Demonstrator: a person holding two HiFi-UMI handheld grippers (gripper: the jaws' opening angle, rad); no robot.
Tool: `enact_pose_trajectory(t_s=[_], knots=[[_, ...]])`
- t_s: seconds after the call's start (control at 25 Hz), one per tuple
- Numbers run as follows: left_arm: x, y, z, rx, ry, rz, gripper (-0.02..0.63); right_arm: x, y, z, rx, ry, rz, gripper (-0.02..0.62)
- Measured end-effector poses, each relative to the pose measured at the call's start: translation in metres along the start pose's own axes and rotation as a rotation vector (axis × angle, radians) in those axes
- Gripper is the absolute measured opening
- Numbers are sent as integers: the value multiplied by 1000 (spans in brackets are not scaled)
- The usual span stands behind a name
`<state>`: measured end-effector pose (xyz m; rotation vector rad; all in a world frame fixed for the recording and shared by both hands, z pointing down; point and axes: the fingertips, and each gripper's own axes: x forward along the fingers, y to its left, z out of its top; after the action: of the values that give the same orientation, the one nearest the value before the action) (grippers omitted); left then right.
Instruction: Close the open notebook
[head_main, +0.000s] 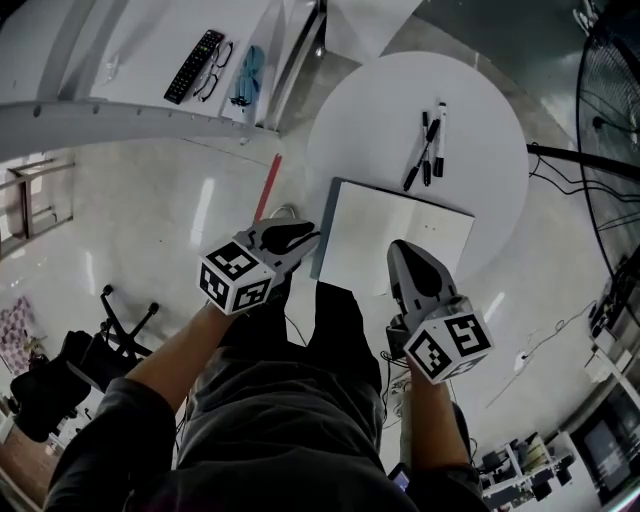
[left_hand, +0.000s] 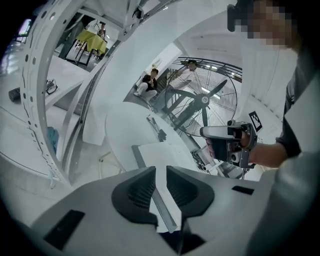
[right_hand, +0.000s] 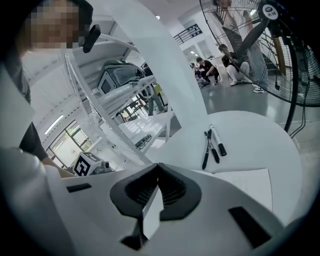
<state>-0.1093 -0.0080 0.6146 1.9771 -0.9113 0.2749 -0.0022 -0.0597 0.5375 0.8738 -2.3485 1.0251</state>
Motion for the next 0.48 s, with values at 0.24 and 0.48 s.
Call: enact_pose_trajectory(t_s=[0.24, 0.48], knots=[[16, 3, -24, -70, 35, -20, 140, 2, -11, -10, -3, 26, -9, 20], [29, 3, -44, -112, 59, -16, 179, -4, -21, -18, -4, 40, -17, 21]])
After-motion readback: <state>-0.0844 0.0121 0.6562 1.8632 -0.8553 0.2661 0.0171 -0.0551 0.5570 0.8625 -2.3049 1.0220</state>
